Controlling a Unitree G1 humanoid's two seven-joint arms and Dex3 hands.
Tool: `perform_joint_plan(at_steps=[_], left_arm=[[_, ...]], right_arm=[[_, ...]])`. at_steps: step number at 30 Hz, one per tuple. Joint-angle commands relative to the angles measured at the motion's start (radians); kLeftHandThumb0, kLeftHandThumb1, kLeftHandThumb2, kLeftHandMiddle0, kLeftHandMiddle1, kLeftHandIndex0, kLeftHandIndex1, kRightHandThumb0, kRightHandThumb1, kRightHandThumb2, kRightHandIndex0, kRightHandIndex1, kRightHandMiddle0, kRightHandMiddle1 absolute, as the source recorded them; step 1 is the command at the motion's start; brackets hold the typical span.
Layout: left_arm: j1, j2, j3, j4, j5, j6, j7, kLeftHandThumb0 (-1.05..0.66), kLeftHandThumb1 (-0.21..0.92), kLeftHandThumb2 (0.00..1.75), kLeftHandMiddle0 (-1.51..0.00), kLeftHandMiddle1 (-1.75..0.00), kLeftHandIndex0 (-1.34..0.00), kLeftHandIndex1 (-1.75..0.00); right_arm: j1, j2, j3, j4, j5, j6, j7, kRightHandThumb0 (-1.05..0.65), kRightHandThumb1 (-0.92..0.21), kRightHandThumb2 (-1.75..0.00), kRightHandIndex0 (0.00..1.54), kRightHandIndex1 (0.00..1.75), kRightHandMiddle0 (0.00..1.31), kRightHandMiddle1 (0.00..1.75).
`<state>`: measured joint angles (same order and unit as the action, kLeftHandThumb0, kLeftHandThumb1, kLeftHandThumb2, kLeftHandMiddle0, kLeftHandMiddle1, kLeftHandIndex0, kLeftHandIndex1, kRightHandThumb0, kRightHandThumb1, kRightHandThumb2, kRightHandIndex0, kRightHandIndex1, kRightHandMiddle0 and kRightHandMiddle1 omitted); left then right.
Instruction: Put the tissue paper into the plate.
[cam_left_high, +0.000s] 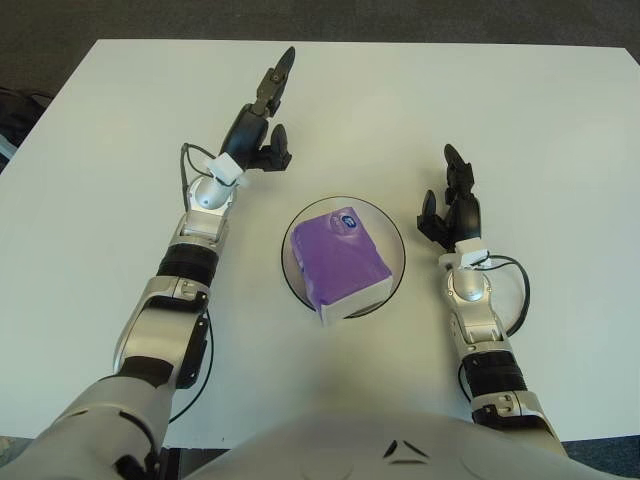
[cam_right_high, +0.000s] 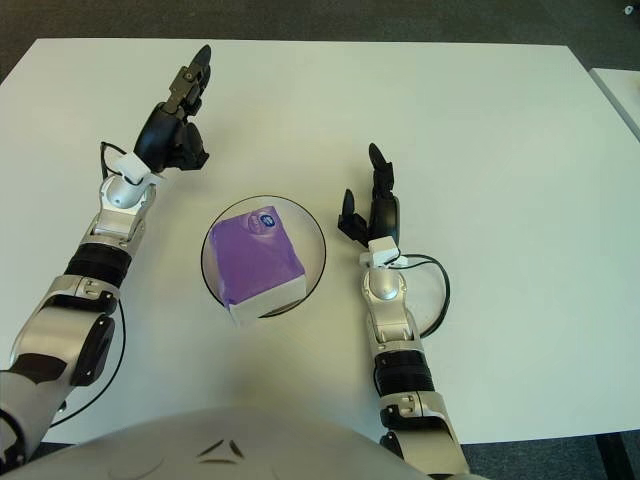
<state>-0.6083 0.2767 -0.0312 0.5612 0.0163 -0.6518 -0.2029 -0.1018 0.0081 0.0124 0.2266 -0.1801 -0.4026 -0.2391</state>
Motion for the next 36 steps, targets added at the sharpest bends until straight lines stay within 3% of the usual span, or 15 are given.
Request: perform_joint_plan(at_steps=[1,13,15,22,36], left_arm=[[0.028,-0.004,0.022,-0.021,0.020,0.030,0.037,-0.95,0.92,1.22,-0.03,-0.01,0.00,0.00],[0.082,-0.035,0.066,-0.011,0.071,0.119,0.180,-0.91,0.92,1.17,-0.06,-0.02,-0.03,-0.03],[0.089,-0.037,0.068,-0.003,0.076,0.127,0.194,-0.89,0.92,1.16,-0.07,-0.02,-0.01,-0.11],[0.108,-0.051,0.078,0.026,0.067,0.159,0.210,-0.83,0.92,1.10,-0.08,-0.01,0.00,-0.26],[0.168,-0.096,0.083,0.009,0.065,0.241,0.250,-0.77,0.92,1.01,-0.09,-0.01,0.00,-0.35]], right_arm=[[0.085,0.002,0.001,0.059,0.001,0.056,0.009,-0.74,-0.92,-0.84,0.09,0.02,0.00,0.33],[0.088,-0.003,0.002,0.059,-0.002,0.043,0.010,-0.73,-0.92,-0.85,0.08,0.01,0.00,0.26],[0.088,-0.002,0.003,0.059,-0.002,0.039,0.009,-0.72,-0.92,-0.85,0.08,0.01,0.00,0.27],[0.089,0.000,0.004,0.059,-0.005,0.032,0.004,-0.70,-0.92,-0.86,0.08,0.01,0.00,0.30],[0.093,0.004,0.007,0.056,-0.007,0.033,0.000,-0.68,-0.92,-0.86,0.09,0.01,0.00,0.31]])
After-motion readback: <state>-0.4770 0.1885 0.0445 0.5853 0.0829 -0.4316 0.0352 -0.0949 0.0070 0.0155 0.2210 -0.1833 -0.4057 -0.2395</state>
